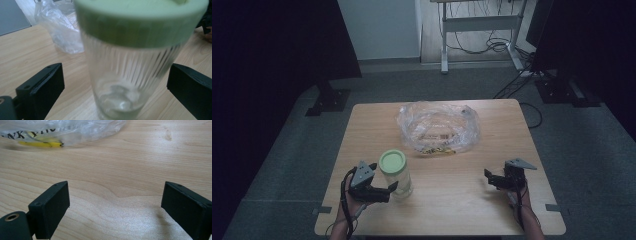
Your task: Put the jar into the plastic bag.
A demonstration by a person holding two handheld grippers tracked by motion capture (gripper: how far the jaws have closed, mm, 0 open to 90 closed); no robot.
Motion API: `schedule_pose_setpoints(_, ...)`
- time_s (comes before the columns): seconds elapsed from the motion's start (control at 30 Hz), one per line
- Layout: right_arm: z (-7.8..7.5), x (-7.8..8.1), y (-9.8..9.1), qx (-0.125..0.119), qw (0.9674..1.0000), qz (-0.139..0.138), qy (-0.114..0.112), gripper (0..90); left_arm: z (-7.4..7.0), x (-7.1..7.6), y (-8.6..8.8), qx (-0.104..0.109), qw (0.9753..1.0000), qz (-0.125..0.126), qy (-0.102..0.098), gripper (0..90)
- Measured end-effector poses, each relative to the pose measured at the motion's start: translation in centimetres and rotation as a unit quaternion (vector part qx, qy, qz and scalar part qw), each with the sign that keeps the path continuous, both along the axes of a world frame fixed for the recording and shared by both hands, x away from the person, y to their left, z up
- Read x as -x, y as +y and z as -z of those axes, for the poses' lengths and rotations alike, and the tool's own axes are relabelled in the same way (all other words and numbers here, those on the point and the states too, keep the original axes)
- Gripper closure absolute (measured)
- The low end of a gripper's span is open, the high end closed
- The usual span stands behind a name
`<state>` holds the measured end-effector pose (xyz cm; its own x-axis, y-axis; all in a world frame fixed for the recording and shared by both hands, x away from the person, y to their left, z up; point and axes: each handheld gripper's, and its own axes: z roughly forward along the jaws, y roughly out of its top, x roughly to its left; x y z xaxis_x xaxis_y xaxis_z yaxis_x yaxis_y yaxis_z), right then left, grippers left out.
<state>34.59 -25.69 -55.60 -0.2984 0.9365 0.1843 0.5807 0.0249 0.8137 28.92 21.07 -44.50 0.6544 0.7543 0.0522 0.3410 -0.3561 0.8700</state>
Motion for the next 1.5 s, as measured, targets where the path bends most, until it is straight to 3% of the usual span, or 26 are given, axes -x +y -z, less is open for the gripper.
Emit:
schedule_pose_setpoints(0.2, 0.0, -0.1, -0.1, -0.004, 1.0, -0.002, 0.004, 7.9, -0.6, -0.5, -1.7, -0.014, 0.9998, 0.017, -0.001, 1.2)
schedule_pose_setpoints(0.6, 0.0, -0.1, 0.1, 0.005, 0.9999, -0.01, 0.005, 7.9, -1.1, -2.4, -3.4, -0.016, 0.9999, 0.0, -0.005, 3.2)
schedule_pose_setpoints(0.77, 0.0, -0.1, 0.2, 0.009, 0.9999, -0.012, 0.006, 7.9, -0.9, -2.6, -3.4, 0.01, 0.9998, -0.001, -0.015, 9.5)
schedule_pose_setpoints(0.93, 0.0, -0.1, 0.2, 0.009, 0.9999, -0.011, 0.006, 7.9, -0.8, -2.6, -3.2, 0.02, 0.9996, -0.001, -0.017, 10.6)
schedule_pose_setpoints(1.5, 0.0, -0.1, 0.3, 0.01, 0.9998, -0.014, 0.005, 7.8, -1.0, -2.5, -3.3, 0.016, 0.9998, 0.005, -0.013, 10.8)
